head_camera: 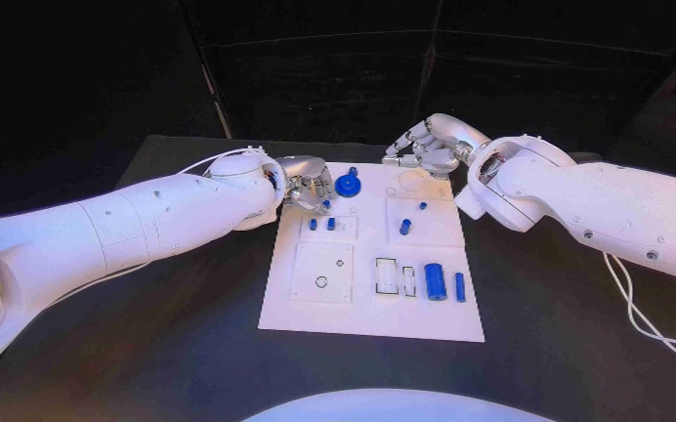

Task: Assemble the parts on the task board

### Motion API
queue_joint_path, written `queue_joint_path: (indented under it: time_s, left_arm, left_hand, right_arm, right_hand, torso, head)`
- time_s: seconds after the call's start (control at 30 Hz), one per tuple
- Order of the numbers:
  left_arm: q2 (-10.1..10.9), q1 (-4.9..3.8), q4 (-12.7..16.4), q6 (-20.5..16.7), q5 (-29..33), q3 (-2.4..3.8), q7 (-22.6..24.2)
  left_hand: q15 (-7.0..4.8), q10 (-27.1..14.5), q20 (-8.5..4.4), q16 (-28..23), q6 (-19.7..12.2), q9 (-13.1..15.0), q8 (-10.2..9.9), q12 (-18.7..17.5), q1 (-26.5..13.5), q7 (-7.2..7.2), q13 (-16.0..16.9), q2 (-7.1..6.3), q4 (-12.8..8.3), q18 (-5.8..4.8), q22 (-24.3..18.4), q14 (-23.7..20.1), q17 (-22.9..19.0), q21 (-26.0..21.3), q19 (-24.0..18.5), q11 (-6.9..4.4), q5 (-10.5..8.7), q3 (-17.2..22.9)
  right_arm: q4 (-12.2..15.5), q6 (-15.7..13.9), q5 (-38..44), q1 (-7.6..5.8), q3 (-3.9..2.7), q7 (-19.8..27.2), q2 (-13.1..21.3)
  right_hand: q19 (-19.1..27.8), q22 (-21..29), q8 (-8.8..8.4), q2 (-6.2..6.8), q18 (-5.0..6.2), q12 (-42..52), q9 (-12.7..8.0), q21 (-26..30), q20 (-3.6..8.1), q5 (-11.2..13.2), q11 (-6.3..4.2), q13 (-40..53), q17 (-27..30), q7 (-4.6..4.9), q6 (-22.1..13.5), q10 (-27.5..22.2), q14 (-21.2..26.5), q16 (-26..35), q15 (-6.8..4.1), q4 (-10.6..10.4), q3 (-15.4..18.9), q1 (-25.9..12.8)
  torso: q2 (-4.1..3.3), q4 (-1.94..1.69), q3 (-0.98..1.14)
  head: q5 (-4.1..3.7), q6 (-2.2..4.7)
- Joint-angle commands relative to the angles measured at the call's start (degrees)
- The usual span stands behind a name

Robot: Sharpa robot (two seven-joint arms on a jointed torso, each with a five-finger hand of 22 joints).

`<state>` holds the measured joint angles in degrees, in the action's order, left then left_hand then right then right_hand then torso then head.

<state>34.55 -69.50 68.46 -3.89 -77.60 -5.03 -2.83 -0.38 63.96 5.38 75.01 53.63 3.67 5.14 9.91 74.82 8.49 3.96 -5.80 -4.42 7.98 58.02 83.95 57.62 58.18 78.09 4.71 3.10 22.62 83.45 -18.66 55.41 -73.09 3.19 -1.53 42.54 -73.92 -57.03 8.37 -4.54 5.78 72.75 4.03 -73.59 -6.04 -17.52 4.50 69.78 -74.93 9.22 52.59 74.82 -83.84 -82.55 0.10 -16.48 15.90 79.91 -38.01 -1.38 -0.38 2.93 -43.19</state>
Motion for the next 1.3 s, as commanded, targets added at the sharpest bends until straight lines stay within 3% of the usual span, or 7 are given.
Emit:
queue_joint_path:
  time_s: [0.03, 0.3, 0.4, 0.47, 0.67, 0.93, 1.3]
  left_arm:
    - [-0.05, -0.06, -0.15, -0.41, 0.38, 0.03, 0.21]
    - [0.27, -0.06, -0.22, -0.69, 0.73, 0.04, 0.42]
    - [0.80, -0.06, 0.07, -0.93, 1.57, 0.05, 0.49]
    - [1.63, -0.09, 0.55, -1.37, 2.87, 0.09, 0.79]
    - [4.12, -0.80, 1.84, -2.79, 11.06, 0.29, 1.74]
    - [9.63, -1.95, 5.47, -6.95, 30.74, 0.36, 8.86]
    - [14.33, -1.89, 13.08, -10.06, 61.63, 0.09, 21.34]
  left_hand:
    - [0.17, -0.40, 0.20, -0.13, -0.52, -0.03, -0.46, -0.34, 0.00, 0.13, -0.03, -0.48, 0.12, -0.54, -0.06, 0.15, -0.10, -0.26, -0.24, 0.06, -0.08, -0.27]
    - [0.23, -0.84, 0.23, -0.25, -0.89, 0.00, -0.69, -0.68, -0.02, 0.20, -0.05, -0.60, 0.17, -0.53, -0.13, 0.06, -0.44, -0.40, -0.30, 0.17, -0.08, -0.50]
    - [0.27, -1.08, 0.25, -0.29, -0.91, 0.03, -0.71, -0.84, 0.00, 0.26, -0.07, -0.59, 0.20, -0.51, -0.23, 0.03, -0.57, -0.52, -0.35, 0.24, -0.07, -0.56]
    - [0.40, -1.52, 0.33, -0.43, -0.90, 0.08, -0.72, -1.11, -0.25, 0.43, -0.08, -0.65, 0.41, -0.46, -0.55, -0.08, -0.92, -0.92, -0.52, 0.40, -0.09, -0.90]
    - [0.60, -2.23, 0.52, -0.49, -0.81, 0.15, -0.70, -1.47, -1.17, 0.71, -0.03, -0.78, 1.20, -0.35, -1.00, -0.18, -1.22, -1.53, -0.75, 0.63, -0.10, -2.23]
    - [1.10, -2.39, 0.93, -1.81, 1.25, 0.42, 0.35, -1.41, -0.69, 1.13, 0.16, 0.26, 1.65, 0.44, -4.64, -1.13, -4.02, -5.63, -2.51, 1.18, 0.04, -3.21]
    - [0.61, 2.04, 0.73, -4.19, 4.75, 0.61, 2.30, 1.57, 0.34, 1.01, 1.17, 1.72, 1.89, 1.58, -9.61, -3.12, -8.69, -11.59, -5.36, 0.45, 0.18, -2.98]
  right_arm:
    - [0.00, -0.29, 0.06, -0.09, -0.04, 0.48, -0.03]
    - [-0.22, -0.28, 0.06, -0.10, -0.04, 0.22, 0.13]
    - [-0.55, -0.28, 0.06, -0.10, -0.04, -0.11, 0.26]
    - [-0.90, -0.67, 0.23, -0.10, -0.04, -0.48, 0.49]
    - [-0.93, -0.72, 2.51, -0.10, -0.03, -1.31, 1.26]
    - [-0.89, 1.87, 13.75, -0.07, -0.01, -3.04, 2.88]
    - [1.22, 4.17, 31.98, 1.23, 0.02, -7.01, 5.08]
  right_hand:
    - [0.22, -0.06, 0.21, -0.34, 0.57, 0.04, 0.00, 0.16, 0.20, -0.36, -0.34, 0.08, -3.08, -0.15, 0.07, -0.04, -3.54, 0.26, -0.39, 0.10, 0.26, 0.00]
    - [0.45, 0.44, 0.23, -0.41, 0.67, -0.63, -0.01, 0.42, 0.21, -0.39, -0.35, -0.71, -2.66, -0.15, 0.07, -0.63, -3.45, 0.55, -0.40, 0.13, 0.33, 0.03]
    - [1.90, 3.15, 0.24, -0.63, 1.16, -7.19, -0.03, 2.00, 0.23, -0.63, -0.38, -7.86, -1.58, -0.16, -0.06, -6.19, -3.14, 1.36, -0.42, 0.35, 0.32, 0.83]
    - [4.01, 7.20, 0.32, -0.86, 1.87, -18.70, -0.03, 4.59, 0.30, -0.80, -0.42, -19.87, 1.06, -0.18, -0.13, -14.79, -2.34, 3.44, -0.50, 0.56, 0.30, 2.34]
    - [4.67, 10.21, 1.92, -1.19, 2.21, -36.18, 0.30, 6.90, 0.31, -0.01, 0.02, -34.20, 4.28, -0.07, 1.70, -21.69, -1.78, 6.12, -0.56, 1.44, -0.09, 7.69]
    - [2.44, 7.83, 2.65, -0.75, 1.77, -47.96, 0.05, 5.62, 0.33, 2.91, -0.11, -47.15, 3.72, -0.11, 2.87, -16.17, -2.41, 5.79, -0.56, 4.78, -1.74, 15.88]
    - [2.00, 7.07, 2.33, 0.09, 1.62, -54.04, -0.15, 5.18, 0.25, 4.10, -0.01, -53.21, 3.64, -0.57, 4.54, -15.06, -2.49, 5.71, -0.34, 4.74, -1.88, 16.71]
  torso:
    - [0.00, -0.02, 0.01]
    - [-0.01, -0.01, 0.02]
    - [0.02, 0.01, 0.00]
    - [0.04, -0.06, -0.06]
    - [0.05, -0.07, -0.01]
    - [0.02, -0.10, -0.13]
    - [0.09, 0.25, -0.15]
  head:
    - [-0.01, 0.00]
    - [-0.23, 0.10]
    - [-0.25, 0.11]
    - [-0.38, 0.21]
    - [-0.39, 0.41]
    - [-1.52, 0.98]
    - [-4.06, 1.02]
